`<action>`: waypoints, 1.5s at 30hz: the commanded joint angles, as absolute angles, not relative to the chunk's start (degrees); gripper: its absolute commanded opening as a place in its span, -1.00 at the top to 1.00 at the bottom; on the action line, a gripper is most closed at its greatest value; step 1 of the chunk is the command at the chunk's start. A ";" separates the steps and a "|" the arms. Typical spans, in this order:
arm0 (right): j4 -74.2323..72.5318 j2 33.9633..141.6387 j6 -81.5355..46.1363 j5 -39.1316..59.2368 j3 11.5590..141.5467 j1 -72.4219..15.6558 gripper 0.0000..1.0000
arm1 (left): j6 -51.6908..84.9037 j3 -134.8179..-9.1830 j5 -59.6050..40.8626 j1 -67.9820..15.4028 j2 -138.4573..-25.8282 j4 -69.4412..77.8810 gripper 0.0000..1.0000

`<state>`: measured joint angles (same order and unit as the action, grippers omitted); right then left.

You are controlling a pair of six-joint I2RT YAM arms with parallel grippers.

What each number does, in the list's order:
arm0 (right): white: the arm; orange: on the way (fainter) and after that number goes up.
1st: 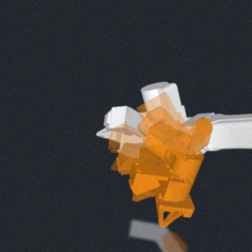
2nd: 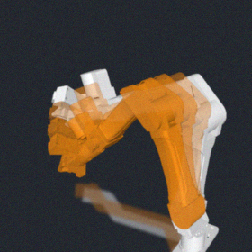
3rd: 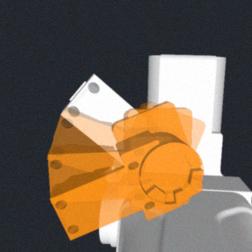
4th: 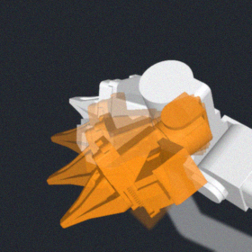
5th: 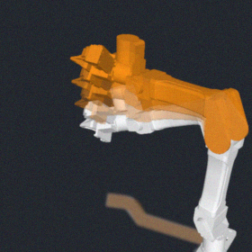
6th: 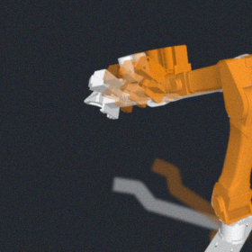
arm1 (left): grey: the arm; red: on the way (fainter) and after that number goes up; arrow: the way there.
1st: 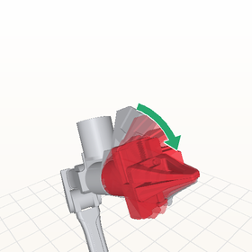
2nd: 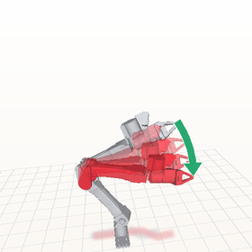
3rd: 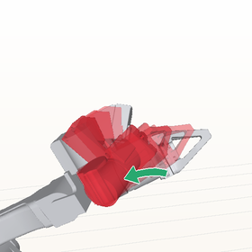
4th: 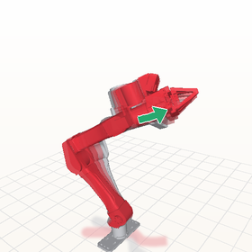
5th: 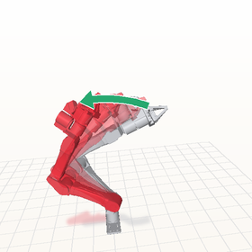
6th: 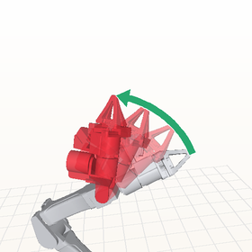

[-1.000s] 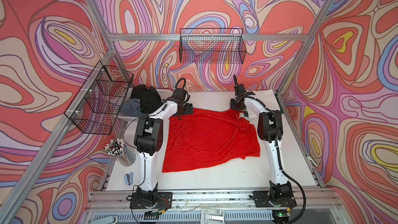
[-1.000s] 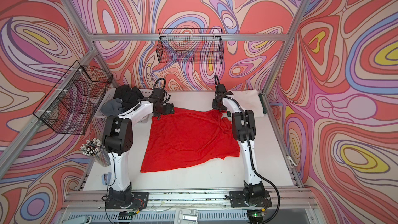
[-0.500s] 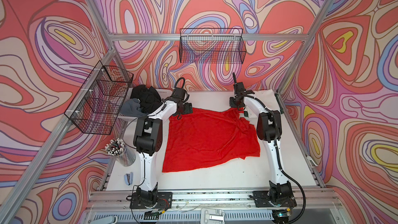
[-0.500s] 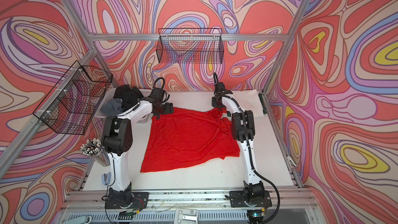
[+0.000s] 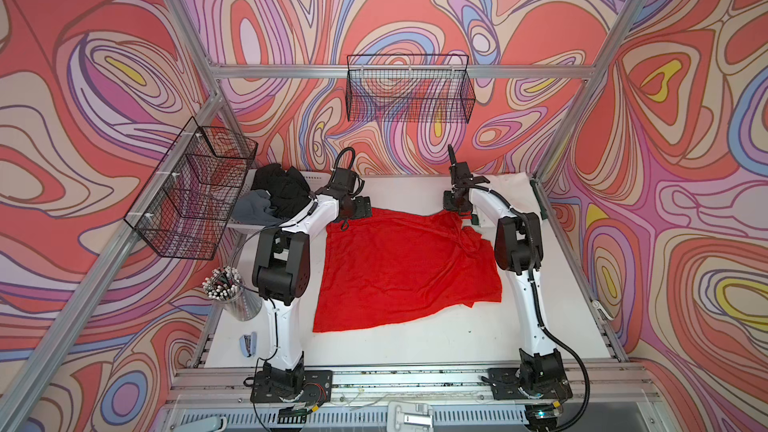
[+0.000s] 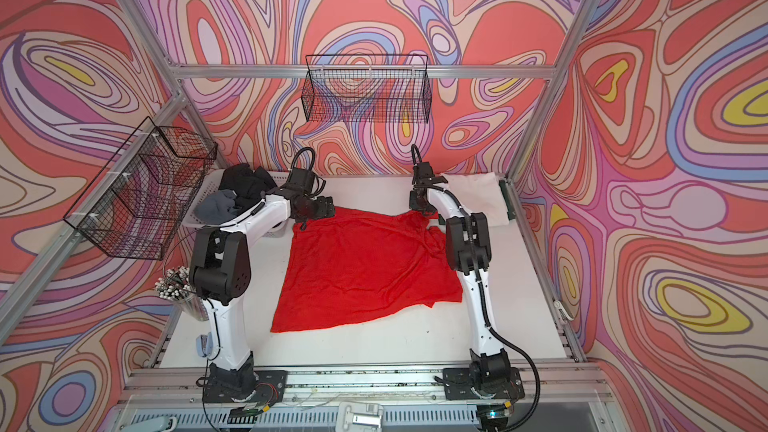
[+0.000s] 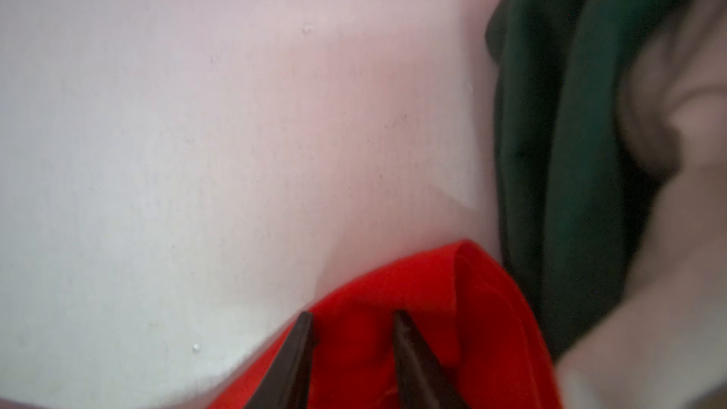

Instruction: Fold and stack the t-shirts

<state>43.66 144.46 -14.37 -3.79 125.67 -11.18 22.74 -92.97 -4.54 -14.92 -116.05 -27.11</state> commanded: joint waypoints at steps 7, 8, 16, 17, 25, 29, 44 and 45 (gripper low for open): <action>40.19 145.20 -13.99 -0.70 124.77 -11.52 0.98 | 22.90 -91.85 -4.85 -14.88 -113.27 -26.29 -0.83; 40.53 145.26 -13.82 -1.02 125.48 -11.52 1.00 | 22.90 -91.81 -4.63 -14.90 -113.29 -26.25 -0.84; 39.74 142.69 -9.71 -4.01 128.15 -11.51 1.00 | 21.67 -93.11 -2.47 -14.94 -114.33 -27.03 -0.84; 39.62 142.21 -8.77 -4.33 128.83 -11.56 1.00 | 21.41 -93.32 -1.86 -14.86 -114.54 -27.12 -0.84; 34.50 136.38 -3.43 -4.39 128.06 -11.52 1.00 | 19.82 -95.87 0.88 -14.81 -117.40 -28.61 -0.85; 28.98 131.34 -1.31 -3.73 121.98 -11.60 1.00 | 19.38 -97.40 0.65 -14.78 -118.85 -28.91 -0.86; 23.66 122.85 -0.74 -4.27 113.22 -13.71 1.00 | 17.93 -111.88 2.45 -13.15 -130.78 -36.30 -0.91; 22.48 121.71 -1.00 -3.46 111.20 -13.71 1.00 | 18.01 -112.41 2.39 -12.95 -131.31 -36.30 -0.91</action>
<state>27.81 128.07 -1.76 -3.77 113.38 -12.97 19.03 -110.21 1.45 -13.69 -129.34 -32.38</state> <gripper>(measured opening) 0.048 0.954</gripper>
